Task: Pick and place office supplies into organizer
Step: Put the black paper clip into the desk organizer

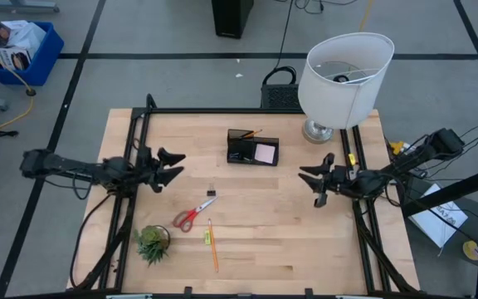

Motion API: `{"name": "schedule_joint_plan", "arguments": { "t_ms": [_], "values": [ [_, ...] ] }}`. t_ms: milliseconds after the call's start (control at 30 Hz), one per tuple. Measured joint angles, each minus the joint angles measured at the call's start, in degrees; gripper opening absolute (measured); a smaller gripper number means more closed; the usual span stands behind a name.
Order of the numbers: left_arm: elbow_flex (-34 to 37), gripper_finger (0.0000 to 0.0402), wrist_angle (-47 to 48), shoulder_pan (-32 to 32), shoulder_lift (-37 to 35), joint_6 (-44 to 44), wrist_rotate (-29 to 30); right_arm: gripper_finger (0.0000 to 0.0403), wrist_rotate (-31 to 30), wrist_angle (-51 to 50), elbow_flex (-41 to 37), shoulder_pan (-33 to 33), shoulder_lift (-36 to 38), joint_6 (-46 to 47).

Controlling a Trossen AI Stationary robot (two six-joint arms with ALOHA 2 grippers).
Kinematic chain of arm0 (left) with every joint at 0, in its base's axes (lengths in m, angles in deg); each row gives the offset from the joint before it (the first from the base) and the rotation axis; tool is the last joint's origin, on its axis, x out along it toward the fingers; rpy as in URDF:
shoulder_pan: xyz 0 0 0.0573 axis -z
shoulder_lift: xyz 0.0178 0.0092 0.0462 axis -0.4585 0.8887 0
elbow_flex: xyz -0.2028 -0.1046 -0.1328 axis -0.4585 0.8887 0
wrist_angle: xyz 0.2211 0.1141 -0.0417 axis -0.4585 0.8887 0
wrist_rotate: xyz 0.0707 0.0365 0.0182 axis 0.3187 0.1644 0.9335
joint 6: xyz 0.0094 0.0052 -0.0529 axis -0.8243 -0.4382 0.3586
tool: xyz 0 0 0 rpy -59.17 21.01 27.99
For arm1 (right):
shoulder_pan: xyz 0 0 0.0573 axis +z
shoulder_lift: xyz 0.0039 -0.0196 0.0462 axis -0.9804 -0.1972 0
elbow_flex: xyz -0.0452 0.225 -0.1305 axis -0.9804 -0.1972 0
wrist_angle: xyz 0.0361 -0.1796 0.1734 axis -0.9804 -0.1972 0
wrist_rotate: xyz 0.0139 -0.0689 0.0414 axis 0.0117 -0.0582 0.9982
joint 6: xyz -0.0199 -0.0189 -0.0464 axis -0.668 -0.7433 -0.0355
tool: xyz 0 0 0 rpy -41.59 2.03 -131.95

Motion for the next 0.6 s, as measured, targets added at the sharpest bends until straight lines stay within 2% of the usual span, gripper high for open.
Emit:
{"name": "schedule_joint_plan", "arguments": {
  "t_ms": [133,233,333,533,600],
  "values": [
    [0.0,0.0324,-0.1,0.0,3.0,-0.6,-0.4,0.0098,-0.3,4.8,-1.9,-0.3,0.0,-3.6],
    [0.0,0.0324,-0.2,0.0,5.3,0.7,-0.3,0.0095,-4.5,6.4,-2.9,-0.3,0.2,-8.3],
    [-1.1,0.0324,0.2,0.1,7.8,3.3,2.3,0.0094,-7.3,5.7,-3.6,-0.3,0.2,-11.7],
    [-6.1,0.0324,2.8,2.1,14.5,6.9,11.1,0.0098,-7.1,5.8,-3.8,-0.3,0.2,-11.6],
    [-7.3,0.0324,3.4,2.7,16.3,8.8,12.0,0.0098,-7.1,5.8,-3.9,-0.3,0.2,-11.7]
  ]
}}
